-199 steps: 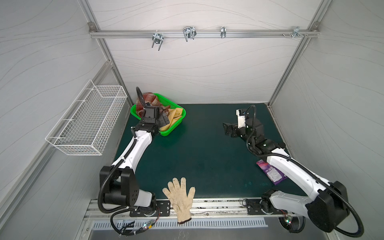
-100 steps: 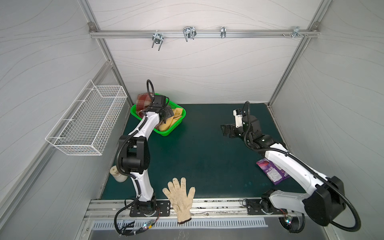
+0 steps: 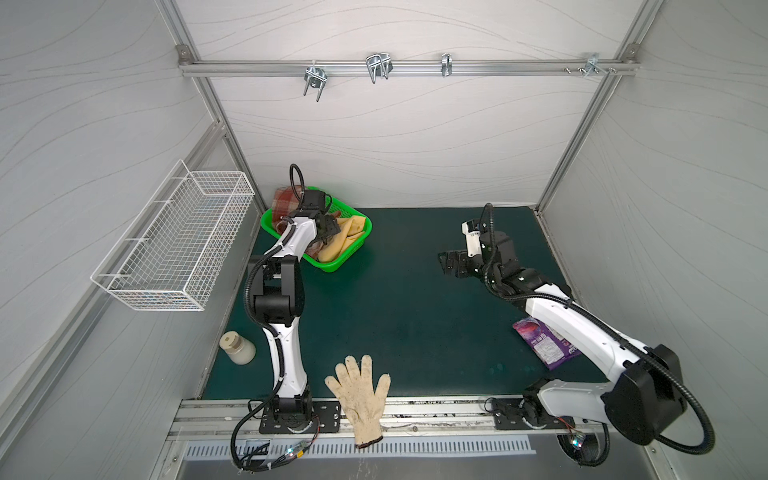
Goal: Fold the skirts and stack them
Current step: 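Grasp the plaid skirt in the green basket with the left gripper while right arm advances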
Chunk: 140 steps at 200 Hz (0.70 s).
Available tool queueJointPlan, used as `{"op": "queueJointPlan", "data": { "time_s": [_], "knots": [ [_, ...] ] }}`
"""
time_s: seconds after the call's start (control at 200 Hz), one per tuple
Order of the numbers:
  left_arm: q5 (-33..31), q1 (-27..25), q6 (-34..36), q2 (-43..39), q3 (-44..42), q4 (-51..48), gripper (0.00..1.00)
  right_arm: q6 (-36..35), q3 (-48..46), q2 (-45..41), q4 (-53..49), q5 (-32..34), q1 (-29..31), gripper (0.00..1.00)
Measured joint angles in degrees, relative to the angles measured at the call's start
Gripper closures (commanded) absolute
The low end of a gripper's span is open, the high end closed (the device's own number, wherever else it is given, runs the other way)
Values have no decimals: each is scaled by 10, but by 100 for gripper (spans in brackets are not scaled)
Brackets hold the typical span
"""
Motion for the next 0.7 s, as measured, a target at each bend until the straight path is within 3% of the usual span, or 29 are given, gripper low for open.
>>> {"op": "queueJointPlan", "data": {
  "time_s": [0.14, 0.245, 0.515, 0.7],
  "knots": [
    [0, 0, 8, 14, 27, -3, 26, 5, -2, 1, 0, -5, 0, 1],
    [0, 0, 12, 34, 52, -2, 40, 9, -6, 2, 0, -11, 0, 1],
    [0, 0, 26, 66, 73, -6, 65, 9, -20, 2, 0, -13, 1, 1],
    [-1, 0, 31, 70, 75, -13, 99, 11, -26, 2, 0, -13, 1, 1]
  ]
}}
